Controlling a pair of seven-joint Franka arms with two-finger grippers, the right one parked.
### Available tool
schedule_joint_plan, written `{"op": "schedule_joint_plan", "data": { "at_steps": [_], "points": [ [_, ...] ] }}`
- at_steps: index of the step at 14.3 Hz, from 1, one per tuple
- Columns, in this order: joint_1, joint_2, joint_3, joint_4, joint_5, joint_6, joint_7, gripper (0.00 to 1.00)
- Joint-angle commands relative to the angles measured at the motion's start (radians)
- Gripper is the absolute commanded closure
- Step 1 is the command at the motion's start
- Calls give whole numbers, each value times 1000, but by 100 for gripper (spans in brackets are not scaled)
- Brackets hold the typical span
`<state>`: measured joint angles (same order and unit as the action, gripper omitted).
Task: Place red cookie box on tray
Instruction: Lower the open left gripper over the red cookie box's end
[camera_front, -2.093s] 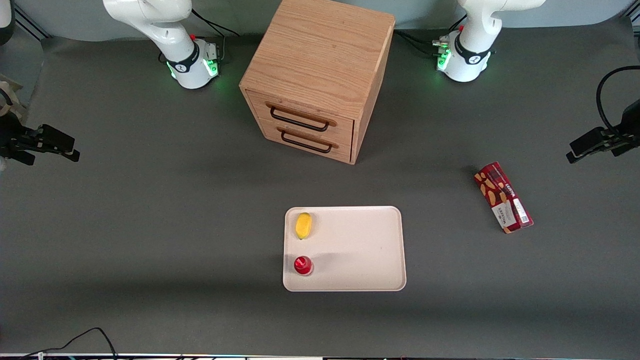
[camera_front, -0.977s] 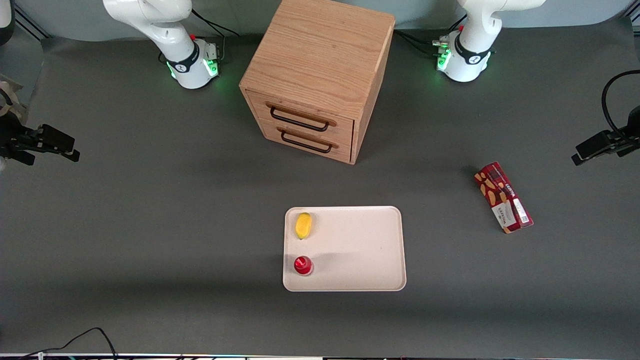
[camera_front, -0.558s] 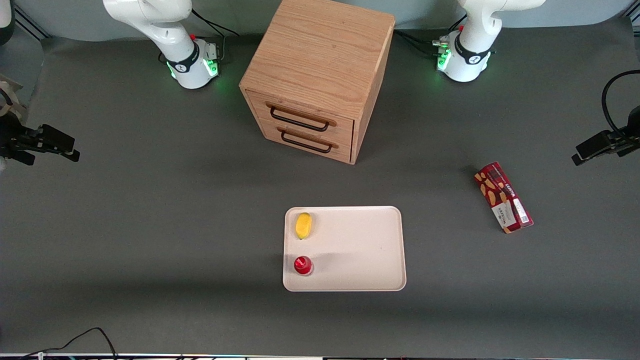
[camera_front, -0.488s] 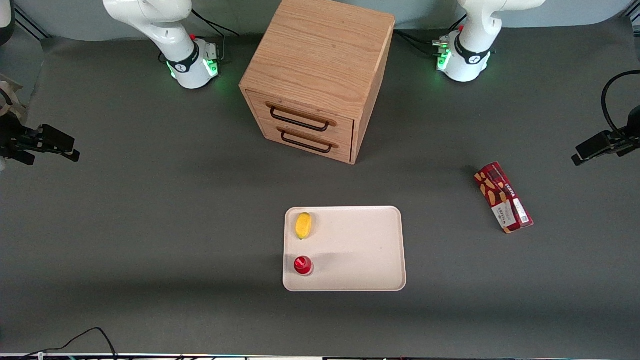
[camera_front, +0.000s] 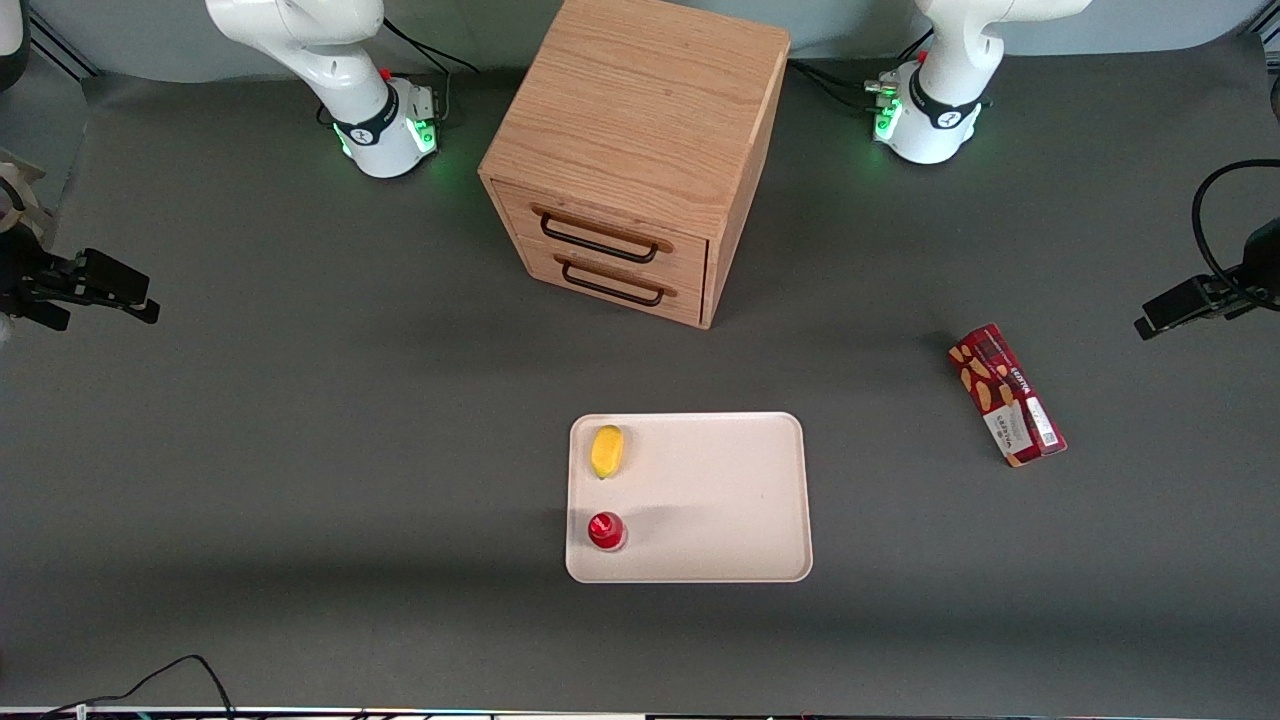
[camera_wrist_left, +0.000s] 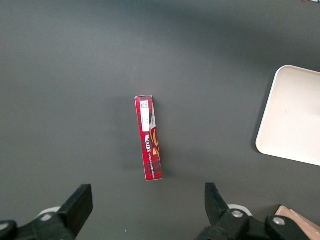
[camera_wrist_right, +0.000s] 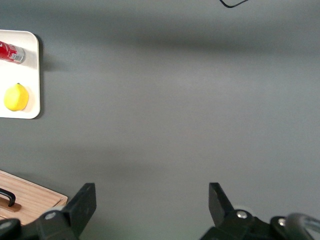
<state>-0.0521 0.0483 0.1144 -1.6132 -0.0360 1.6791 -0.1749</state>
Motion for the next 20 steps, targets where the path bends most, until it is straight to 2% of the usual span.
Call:
{"op": "schedule_joint_plan", "data": {
  "at_steps": [1,6,13,17,20],
  "points": [
    [-6,16,10,-37,-10,48,-14,0],
    [-5,48,27,-201,-10,217,-14,0],
    [-5,156,27,-416,-13,565,-14,0],
    [-3,191,27,-481,-54,672,-20,0],
    [-2,223,28,-507,-56,698,-21,0]
  ]
}}
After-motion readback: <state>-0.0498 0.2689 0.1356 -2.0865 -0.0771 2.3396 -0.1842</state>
